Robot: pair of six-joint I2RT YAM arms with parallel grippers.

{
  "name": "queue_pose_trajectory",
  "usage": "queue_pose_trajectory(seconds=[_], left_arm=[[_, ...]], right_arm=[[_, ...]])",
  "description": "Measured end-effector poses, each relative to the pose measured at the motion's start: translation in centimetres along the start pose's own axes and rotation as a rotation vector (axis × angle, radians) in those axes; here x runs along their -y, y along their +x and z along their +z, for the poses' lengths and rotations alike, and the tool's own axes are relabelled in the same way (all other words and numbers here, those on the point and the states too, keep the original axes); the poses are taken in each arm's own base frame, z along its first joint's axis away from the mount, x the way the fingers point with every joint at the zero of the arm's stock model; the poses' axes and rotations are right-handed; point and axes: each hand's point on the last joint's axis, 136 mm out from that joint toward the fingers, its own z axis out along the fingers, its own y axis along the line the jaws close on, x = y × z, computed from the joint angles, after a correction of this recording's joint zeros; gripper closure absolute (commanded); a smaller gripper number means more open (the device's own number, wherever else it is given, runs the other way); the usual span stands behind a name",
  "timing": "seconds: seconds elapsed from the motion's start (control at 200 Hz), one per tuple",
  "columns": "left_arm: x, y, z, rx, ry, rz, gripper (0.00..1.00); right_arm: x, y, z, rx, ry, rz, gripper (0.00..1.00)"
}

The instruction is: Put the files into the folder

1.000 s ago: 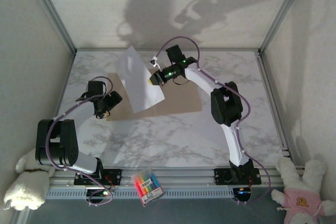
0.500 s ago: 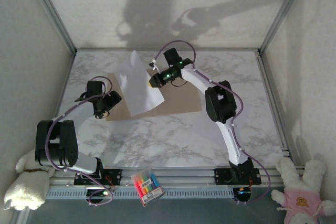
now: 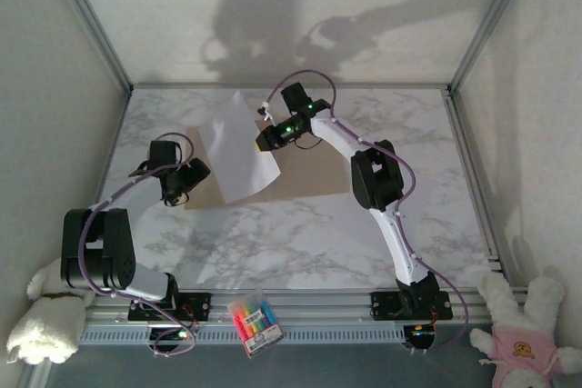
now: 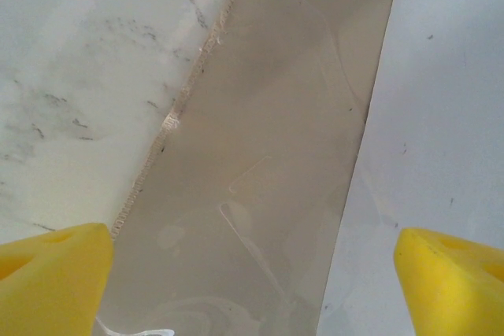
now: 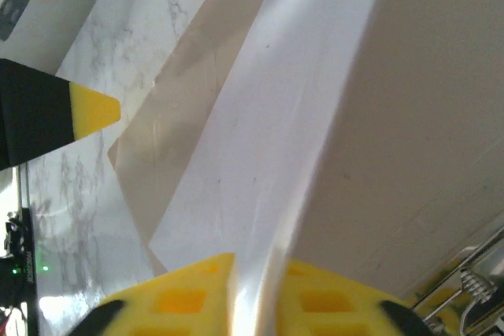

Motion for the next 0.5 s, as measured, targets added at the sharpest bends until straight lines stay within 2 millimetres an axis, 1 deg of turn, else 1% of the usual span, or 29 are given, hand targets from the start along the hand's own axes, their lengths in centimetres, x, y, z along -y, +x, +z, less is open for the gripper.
queue_pose_trajectory(seconds=[0.115, 0.245, 0.496], left_arm=[[-0.1, 0.1, 0.1, -0.003, -0.002, 0.0, 0.08], [-0.4, 0.4, 0.2, -0.009, -0.007, -0.001, 0.08], [-0.6, 0.7, 0.3, -0.016, -0.01, -0.002, 0.08]], right_arm=[[0.9, -0.4, 0.5, 0.0, -0.012, 0.025, 0.68], [2.2, -1.3, 0.9, 0.014, -0.026, 0.045, 0.59], [4.1, -1.6, 0.9, 0.03, -0.053, 0.11, 0.51]])
